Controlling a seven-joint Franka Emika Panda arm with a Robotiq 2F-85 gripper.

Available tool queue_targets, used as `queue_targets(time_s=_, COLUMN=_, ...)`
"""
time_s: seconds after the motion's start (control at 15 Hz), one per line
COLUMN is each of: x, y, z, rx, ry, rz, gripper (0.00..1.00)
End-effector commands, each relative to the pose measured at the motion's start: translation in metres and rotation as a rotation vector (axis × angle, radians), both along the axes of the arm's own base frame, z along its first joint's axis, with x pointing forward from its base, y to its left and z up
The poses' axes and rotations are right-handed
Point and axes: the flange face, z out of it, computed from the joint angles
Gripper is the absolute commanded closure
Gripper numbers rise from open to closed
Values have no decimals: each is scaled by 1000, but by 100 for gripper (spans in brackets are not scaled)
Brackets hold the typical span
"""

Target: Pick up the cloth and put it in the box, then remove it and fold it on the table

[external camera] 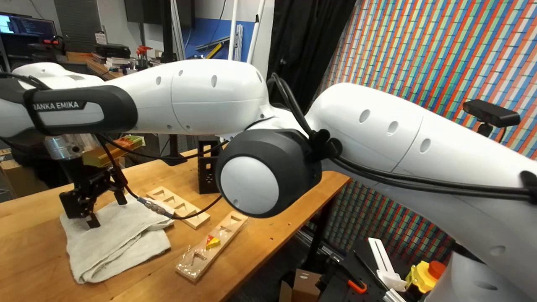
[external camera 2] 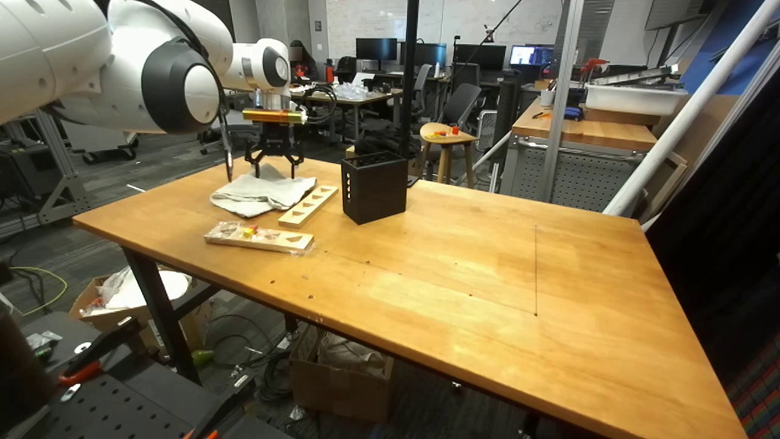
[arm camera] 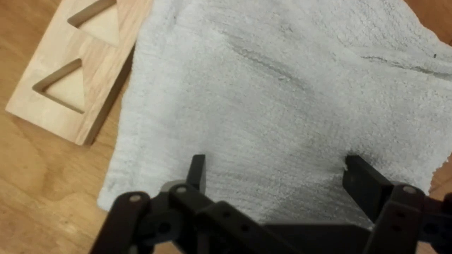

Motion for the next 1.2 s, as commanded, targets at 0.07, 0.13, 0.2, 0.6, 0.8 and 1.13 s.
queue_targets(time_s=0.07, x=-5, y=13, z=-16, rx=-36, ry=-19, rz=-16, gripper=0)
queue_targets(time_s=0.13, x=-6, y=15, z=-17, rx=-41, ry=-20, rz=-20, gripper=0)
queue_targets(time_s=0.2, x=-7, y=17, z=-19, rx=-49, ry=-23, rz=-23, gripper=0)
queue_targets(time_s=0.6, x=-12, y=31, z=-10, rx=-76, ry=-43, rz=-27, gripper=0)
queue_targets(time_s=0.8, x=-16, y=40, z=3, rx=-83, ry=-53, rz=-22, gripper=0)
queue_targets(time_s=1.13, x=-16, y=48, z=36, rx=-91, ry=-95, rz=-33, gripper=0)
